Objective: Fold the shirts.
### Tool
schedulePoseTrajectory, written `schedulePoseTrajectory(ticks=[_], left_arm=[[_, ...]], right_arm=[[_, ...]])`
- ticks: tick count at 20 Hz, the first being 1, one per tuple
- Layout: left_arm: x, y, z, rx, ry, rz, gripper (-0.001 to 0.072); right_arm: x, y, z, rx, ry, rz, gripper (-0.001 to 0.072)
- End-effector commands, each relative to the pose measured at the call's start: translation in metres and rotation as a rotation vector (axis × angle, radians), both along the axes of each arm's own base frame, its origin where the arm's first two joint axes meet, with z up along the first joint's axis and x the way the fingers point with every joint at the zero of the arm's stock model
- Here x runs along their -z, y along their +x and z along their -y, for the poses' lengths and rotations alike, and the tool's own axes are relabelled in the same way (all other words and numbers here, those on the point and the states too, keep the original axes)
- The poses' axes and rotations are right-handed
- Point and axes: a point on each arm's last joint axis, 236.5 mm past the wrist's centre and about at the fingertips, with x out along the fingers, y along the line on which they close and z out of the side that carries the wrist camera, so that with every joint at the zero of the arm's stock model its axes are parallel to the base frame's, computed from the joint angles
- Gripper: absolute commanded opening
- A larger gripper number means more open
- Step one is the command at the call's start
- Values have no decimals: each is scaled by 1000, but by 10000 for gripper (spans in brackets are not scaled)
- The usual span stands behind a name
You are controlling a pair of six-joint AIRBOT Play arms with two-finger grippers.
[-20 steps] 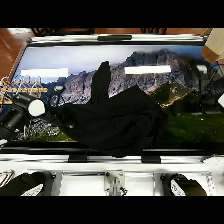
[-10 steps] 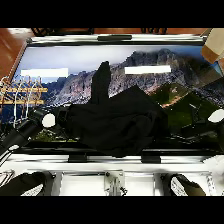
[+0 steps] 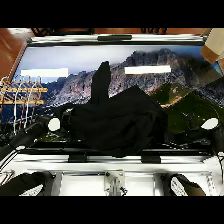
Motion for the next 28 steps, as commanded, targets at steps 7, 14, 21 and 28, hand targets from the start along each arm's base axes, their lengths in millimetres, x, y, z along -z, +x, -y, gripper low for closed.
schedulePoseTrajectory(ticks=[7, 14, 21, 28], left_arm=[[7, 22, 8, -74, -27, 62, 55], [-26, 33, 13, -70, -73, 154, 55], [-148, 106, 21, 137, -81, 510, 53], [-478, 171, -30, -43, -162, 1287, 54]], right_arm=[[15, 17, -17, -65, -3, 128, 616], [36, 40, -11, -166, -275, 221, 121], [-66, 122, -13, -117, -298, 530, 97], [-390, 194, -5, -13, -409, 1396, 97]])
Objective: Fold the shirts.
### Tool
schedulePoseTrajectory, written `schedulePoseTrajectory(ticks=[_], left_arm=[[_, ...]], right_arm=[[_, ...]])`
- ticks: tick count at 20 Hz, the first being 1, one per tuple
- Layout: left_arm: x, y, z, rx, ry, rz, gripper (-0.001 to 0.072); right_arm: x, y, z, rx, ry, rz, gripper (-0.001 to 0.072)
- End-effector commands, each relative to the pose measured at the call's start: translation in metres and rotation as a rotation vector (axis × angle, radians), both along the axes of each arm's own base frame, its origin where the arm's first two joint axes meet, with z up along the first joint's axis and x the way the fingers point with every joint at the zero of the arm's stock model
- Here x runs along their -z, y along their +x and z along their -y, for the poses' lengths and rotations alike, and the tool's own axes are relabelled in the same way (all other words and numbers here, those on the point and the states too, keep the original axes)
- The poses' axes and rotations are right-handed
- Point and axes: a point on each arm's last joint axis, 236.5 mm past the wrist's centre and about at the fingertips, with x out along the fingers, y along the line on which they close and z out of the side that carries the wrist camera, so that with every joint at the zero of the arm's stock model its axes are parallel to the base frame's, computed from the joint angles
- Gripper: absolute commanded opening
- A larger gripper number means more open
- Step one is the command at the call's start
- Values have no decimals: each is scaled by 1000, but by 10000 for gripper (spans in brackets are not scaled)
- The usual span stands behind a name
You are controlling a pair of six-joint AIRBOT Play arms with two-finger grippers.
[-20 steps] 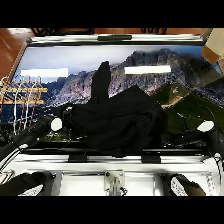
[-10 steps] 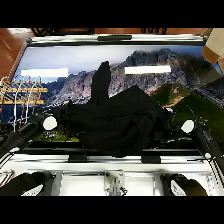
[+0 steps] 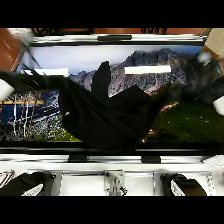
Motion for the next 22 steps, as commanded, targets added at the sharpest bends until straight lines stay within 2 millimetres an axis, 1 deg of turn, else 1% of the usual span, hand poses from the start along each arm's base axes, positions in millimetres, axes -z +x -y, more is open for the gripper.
schedulePoseTrajectory(ticks=[1, 2, 3, 4, 5, 6, 7, 8, 9, 10, 11, 12, 13, 14, 16, 17, 18, 19, 20, 21, 22], left_arm=[[-196, -12, -42, -89, -131, 469, 54], [-250, -29, -52, -102, -187, 609, 54], [-293, -48, -61, -111, -235, 732, 54], [-328, -68, -70, -117, -276, 837, 54], [-353, -85, -77, -124, -310, 925, 54], [-365, -96, -84, -131, -326, 975, 54], [-366, -100, -88, -141, -323, 982, 54], [-358, -96, -92, -155, -305, 958, 54], [-344, -88, -93, -166, -281, 914, 54], [-326, -76, -95, -180, -249, 853, 54], [-302, -62, -98, -199, -213, 779, 54], [-282, -49, -102, -217, -183, 716, 54], [-267, -39, -104, -229, -165, 674, 54], [-259, -31, -104, -232, -156, 652, 54], [-251, -16, -101, -232, -151, 636, 54], [-243, -6, -99, -232, -144, 617, 54], [-230, 7, -96, -231, -132, 579, 54], [-212, 21, -92, -228, -117, 526, 54], [-185, 37, -87, -223, -96, 447, 54], [-155, 51, -84, -220, -64, 356, 54], [-116, 63, -81, -207, -9, 243, 54]], right_arm=[[-187, 1, 7, 28, -11, 494, 97], [-234, -8, 10, 42, -2, 620, 97], [-273, -20, 12, 54, 6, 728, 97], [-302, -31, 14, 63, 13, 809, 97], [-321, -41, 15, 66, 19, 855, 97], [-332, -49, 14, 64, 22, 875, 97], [-338, -56, 13, 59, 18, 878, 97], [-338, -61, 14, 58, 3, 871, 97], [-335, -65, 18, 68, -32, 855, 97], [-330, -68, 25, 91, -63, 832, 97], [-323, -71, 35, 129, -90, 798, 97], [-313, -73, 45, 164, -118, 754, 97], [-298, -76, 56, 202, -148, 686, 97], [-277, -77, 67, 240, -160, 596, 97], [-219, -82, 86, 312, -186, 342, 97], [-184, -86, 96, 351, -197, 192, 97], [-151, -90, 101, 377, -205, 57, 98], [-112, -94, 103, 391, -213, -84, 97], [-69, -103, 103, 396, -221, -236, 97], [-27, -116, 102, 391, -239, -392, 97], [17, -134, 104, 383, -271, -549, 98]])
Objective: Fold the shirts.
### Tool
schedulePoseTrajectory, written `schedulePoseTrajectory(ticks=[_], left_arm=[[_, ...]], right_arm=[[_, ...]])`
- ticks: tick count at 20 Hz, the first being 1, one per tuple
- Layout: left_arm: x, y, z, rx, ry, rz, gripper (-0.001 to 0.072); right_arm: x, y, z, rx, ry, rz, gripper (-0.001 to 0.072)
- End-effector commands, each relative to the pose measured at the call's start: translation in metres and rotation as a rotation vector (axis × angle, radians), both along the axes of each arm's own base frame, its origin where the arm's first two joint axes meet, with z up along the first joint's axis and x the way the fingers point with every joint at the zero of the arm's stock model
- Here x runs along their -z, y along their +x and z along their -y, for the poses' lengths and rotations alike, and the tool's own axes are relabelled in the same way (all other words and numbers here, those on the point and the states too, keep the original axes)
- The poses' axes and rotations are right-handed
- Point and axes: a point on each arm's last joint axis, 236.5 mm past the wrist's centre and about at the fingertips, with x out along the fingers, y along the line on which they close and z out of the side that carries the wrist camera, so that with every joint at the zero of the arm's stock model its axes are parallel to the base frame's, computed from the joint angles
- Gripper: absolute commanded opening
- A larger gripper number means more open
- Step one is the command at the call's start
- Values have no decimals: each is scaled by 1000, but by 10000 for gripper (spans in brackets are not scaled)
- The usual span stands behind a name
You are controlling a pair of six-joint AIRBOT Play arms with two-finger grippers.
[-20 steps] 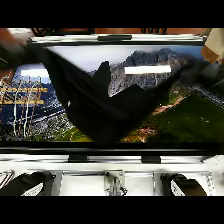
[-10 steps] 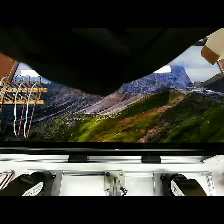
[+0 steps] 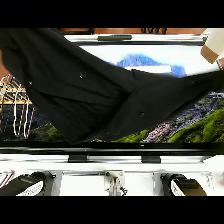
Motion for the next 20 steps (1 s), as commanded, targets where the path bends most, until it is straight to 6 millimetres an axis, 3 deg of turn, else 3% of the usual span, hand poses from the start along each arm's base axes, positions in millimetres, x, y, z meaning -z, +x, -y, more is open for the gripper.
schedulePoseTrajectory(ticks=[1, 2, 4, 6, 8, 10, 12, 15, 16, 17, 18, 20], left_arm=[[114, 37, 9, 21, 117, -351, 54], [156, 41, 11, 33, 158, -488, 54], [220, 42, 26, 91, 171, -703, 54], [252, 46, 63, 224, 126, -783, 54], [275, 55, 97, 315, 80, -810, 55], [302, 62, 119, 346, 82, -849, 55], [333, 63, 135, 370, 101, -909, 55], [363, 61, 144, 373, 105, -984, 81], [364, 62, 141, 357, 89, -996, 301], [362, 63, 135, 344, 80, -999, 697], [358, 63, 125, 331, 77, -1005, 720], [348, 59, 88, 288, 99, -1044, 720]], right_arm=[[141, -68, 14, 116, -8, -551, 98], [175, -77, 14, 111, -13, -632, 97], [225, -91, 13, 123, -11, -723, 98], [254, -93, 14, 138, -11, -738, 98], [265, -89, 18, 155, -17, -715, 98], [260, -87, 33, 174, -82, -703, 98], [254, -89, 50, 202, -160, -702, 98], [252, -85, 54, 209, -172, -686, 105], [253, -82, 51, 203, -158, -673, 241], [254, -78, 44, 181, -137, -662, 579], [254, -72, 32, 130, -98, -650, 665], [240, -49, 6, 53, -6, -561, 665]])
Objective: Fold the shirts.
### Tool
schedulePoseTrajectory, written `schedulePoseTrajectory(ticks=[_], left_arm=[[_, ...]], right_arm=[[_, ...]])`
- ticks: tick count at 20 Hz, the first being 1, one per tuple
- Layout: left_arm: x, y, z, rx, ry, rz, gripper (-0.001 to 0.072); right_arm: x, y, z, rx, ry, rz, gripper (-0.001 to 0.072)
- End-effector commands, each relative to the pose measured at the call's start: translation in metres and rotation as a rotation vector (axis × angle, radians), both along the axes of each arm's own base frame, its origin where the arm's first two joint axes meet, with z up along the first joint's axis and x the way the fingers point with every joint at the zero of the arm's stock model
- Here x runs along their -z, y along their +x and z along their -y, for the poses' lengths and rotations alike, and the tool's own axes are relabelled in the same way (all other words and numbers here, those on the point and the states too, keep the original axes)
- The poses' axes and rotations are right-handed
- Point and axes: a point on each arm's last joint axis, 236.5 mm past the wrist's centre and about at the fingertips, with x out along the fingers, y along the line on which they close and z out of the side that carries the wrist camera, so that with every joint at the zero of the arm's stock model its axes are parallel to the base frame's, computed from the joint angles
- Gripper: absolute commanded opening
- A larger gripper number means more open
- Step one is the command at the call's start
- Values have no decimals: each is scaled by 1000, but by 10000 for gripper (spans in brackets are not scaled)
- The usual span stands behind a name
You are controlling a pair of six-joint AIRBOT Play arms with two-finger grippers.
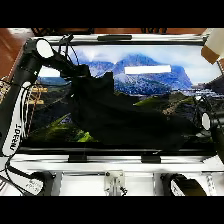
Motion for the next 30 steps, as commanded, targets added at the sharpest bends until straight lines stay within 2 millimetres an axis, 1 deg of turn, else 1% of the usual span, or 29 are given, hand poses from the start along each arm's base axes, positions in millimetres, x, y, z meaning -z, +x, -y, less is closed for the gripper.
schedulePoseTrajectory(ticks=[1, 3, 4, 5, 6, 7, 8, 9, 10, 11, 13, 15, 16, 17, 18, 19, 21, 23, 25, 26, 29, 30], left_arm=[[-6, -11, -56, -47, 74, -78, 720], [-13, -23, -114, -132, 158, -123, 720], [-14, -30, -137, -172, 183, -145, 720], [-13, -39, -153, -203, 186, -172, 720], [-8, -49, -164, -225, 188, -201, 720], [1, -62, -170, -236, 191, -238, 720], [15, -78, -171, -239, 194, -280, 720], [31, -93, -170, -242, 192, -315, 720], [47, -109, -165, -249, 180, -339, 720], [67, -125, -157, -267, 150, -356, 720], [101, -150, -135, -334, 40, -368, 720], [130, -164, -114, -408, -83, -382, 720], [143, -167, -105, -441, -139, -395, 720], [153, -167, -96, -466, -186, -394, 720], [161, -164, -87, -474, -216, -377, 720], [166, -161, -80, -474, -230, -360, 720], [176, -154, -69, -466, -224, -324, 720], [182, -146, -59, -468, -227, -296, 720], [183, -137, -55, -470, -226, -250, 712], [182, -133, -55, -469, -225, -230, 612], [181, -127, -57, -469, -223, -201, 271], [181, -127, -58, -459, -219, -192, 215]], right_arm=[[-25, 41, -42, -82, 168, 170, 665], [-70, 84, -75, -133, 294, 379, 665], [-96, 106, -93, -155, 372, 496, 664], [-118, 123, -111, -187, 422, 577, 664], [-129, 136, -127, -232, 438, 605, 664], [-131, 147, -149, -296, 443, 598, 664], [-126, 157, -171, -356, 439, 574, 664], [-117, 167, -195, -412, 439, 543, 664], [-104, 179, -218, -458, 438, 511, 664], [-89, 189, -237, -484, 446, 475, 664], [-51, 210, -267, -480, 489, 373, 664], [-18, 218, -293, -464, 578, 250, 664], [-4, 216, -304, -510, 601, 175, 664], [9, 212, -311, -553, 609, 97, 664], [20, 209, -313, -577, 609, 39, 664], [30, 210, -312, -597, 596, 4, 664], [44, 217, -308, -627, 559, -13, 664], [57, 213, -312, -690, 549, -46, 664], [69, 208, -318, -788, 515, -76, 664], [72, 208, -321, -825, 496, -77, 664], [81, 203, -334, -928, 481, -87, 664], [84, 200, -338, -948, 483, -99, 664]])
